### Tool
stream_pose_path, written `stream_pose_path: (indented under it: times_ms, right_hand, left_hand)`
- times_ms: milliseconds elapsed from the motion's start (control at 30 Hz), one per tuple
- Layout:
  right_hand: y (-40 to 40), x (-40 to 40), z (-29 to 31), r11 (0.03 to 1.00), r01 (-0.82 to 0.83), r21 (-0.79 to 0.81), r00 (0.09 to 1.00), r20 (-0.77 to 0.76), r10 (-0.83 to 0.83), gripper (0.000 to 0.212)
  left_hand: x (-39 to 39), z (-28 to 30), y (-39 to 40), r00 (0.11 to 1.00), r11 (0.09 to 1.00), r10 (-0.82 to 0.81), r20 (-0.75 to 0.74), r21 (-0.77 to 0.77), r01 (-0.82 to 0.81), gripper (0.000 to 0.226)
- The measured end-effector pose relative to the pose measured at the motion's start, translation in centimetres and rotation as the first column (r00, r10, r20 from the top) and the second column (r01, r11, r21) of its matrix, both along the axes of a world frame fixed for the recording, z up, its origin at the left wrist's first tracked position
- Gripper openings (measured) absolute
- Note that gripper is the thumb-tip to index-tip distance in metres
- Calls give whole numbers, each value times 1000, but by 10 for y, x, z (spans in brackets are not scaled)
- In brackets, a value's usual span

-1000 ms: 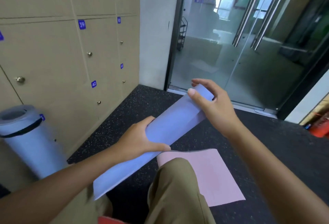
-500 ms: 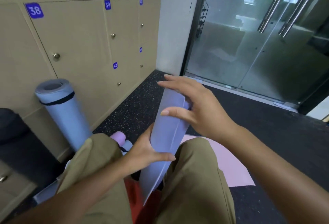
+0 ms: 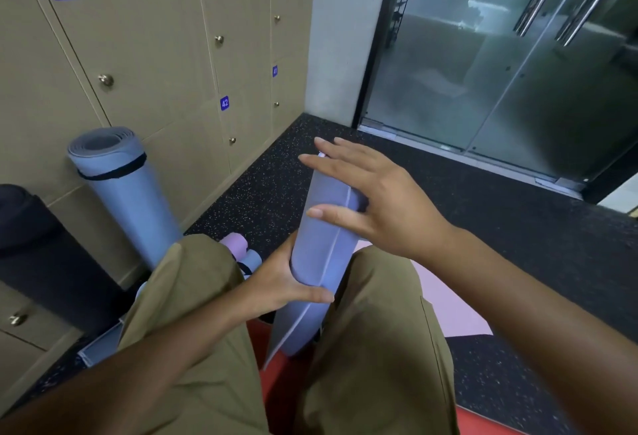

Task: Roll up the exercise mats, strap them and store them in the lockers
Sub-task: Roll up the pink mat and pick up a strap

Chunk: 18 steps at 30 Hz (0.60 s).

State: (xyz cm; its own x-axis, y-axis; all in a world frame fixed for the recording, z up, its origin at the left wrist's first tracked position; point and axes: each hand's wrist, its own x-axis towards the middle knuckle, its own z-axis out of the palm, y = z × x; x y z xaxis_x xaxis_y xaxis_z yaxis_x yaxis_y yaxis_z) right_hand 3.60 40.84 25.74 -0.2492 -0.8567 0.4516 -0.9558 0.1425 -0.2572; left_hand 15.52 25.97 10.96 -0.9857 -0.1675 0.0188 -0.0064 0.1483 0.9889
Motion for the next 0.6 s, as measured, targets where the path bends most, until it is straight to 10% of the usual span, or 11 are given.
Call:
stream_pose_path:
  times_ms: [600]
  right_hand:
    - [62,-35,-4,978,204,37,953,220,-207,61]
  left_hand:
    - [-62,12,53,958,940,247,-146,-204,-274,81]
